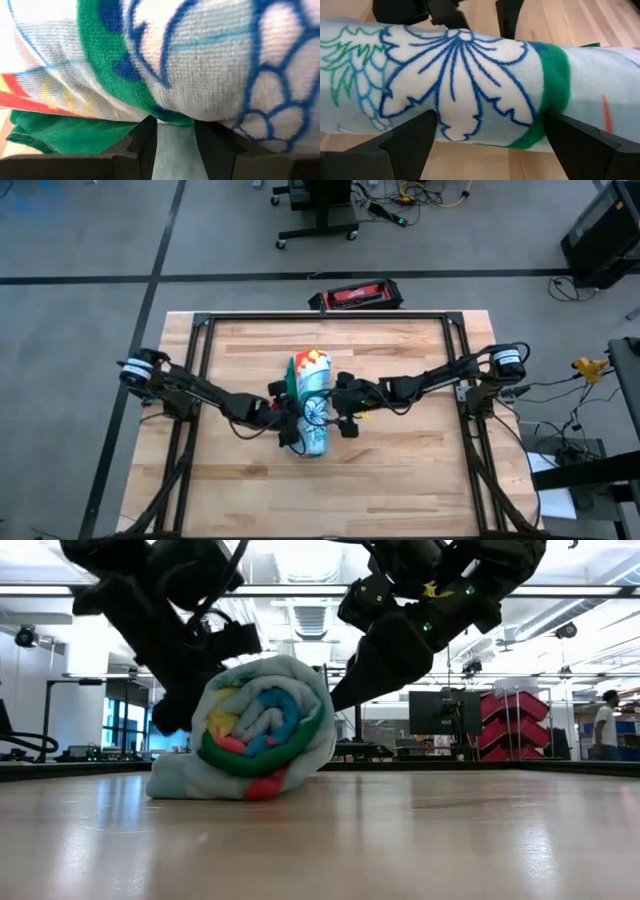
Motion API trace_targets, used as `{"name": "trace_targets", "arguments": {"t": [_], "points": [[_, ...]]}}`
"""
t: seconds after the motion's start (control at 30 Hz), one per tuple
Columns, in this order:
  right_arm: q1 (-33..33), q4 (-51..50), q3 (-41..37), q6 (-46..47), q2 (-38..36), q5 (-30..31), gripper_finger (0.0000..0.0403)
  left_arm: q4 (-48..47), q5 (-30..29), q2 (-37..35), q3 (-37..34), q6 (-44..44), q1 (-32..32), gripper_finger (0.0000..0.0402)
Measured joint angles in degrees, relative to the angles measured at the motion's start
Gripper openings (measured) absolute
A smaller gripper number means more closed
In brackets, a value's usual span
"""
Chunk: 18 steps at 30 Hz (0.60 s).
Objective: Roll towel
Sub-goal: Roll the green multi-color dinosaur print towel
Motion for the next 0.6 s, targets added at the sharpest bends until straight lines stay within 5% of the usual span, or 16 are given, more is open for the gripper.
{"name": "trace_targets", "arguments": {"t": [0.6], "points": [[0.0, 0.5, 0.0, 0.5, 0.6, -0.2, 0.0348, -13.5, 1.3, -7.9, -3.5, -9.9, -0.5, 0.0116]]}}
